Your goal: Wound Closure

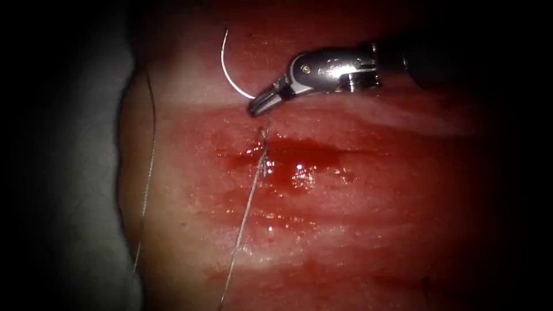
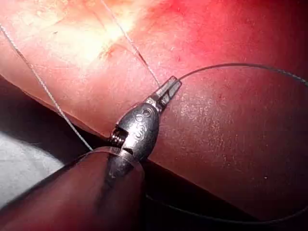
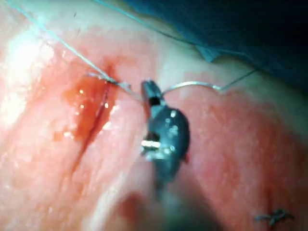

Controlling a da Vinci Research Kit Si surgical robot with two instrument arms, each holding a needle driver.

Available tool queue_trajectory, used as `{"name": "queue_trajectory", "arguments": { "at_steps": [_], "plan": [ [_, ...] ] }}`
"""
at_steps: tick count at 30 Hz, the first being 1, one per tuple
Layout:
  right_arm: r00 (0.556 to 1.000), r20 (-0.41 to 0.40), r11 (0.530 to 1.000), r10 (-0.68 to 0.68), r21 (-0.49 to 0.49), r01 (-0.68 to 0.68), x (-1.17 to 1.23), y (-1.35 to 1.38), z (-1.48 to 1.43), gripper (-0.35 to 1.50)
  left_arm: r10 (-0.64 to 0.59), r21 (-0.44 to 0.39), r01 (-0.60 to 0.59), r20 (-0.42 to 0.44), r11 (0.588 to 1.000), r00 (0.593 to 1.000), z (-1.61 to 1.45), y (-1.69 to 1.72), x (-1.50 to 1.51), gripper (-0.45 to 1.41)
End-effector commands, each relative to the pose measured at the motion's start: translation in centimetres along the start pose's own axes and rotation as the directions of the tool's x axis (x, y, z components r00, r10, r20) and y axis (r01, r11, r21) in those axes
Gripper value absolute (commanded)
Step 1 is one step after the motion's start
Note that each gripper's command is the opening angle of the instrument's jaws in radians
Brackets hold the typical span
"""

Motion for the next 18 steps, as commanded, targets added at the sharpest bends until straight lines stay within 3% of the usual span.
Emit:
{"name": "queue_trajectory", "arguments": {
  "at_steps": [1,8,18],
  "plan": [
    [1.0,0.011,1.0,0.001,-0.016,0.0,-0.08,0.0,0.07,-0.35,-0.013,-0.002,0.013,0.001,1.0,1.0,0.11,0.18,-0.16,-0.45],
    [0.999,0.043,0.997,0.002,-0.083,0.002,-0.24,0.04,-0.02,-0.35,-0.031,-0.016,0.031,0.007,0.999,0.999,0.23,0.32,-0.41,-0.45],
    [0.999,0.047,0.989,0.007,-0.149,0.0,-0.29,0.2,-0.21,-0.35,-0.05,-0.04,0.051,0.015,0.998,0.999,0.24,0.59,-0.62,-0.45]
  ]
}}
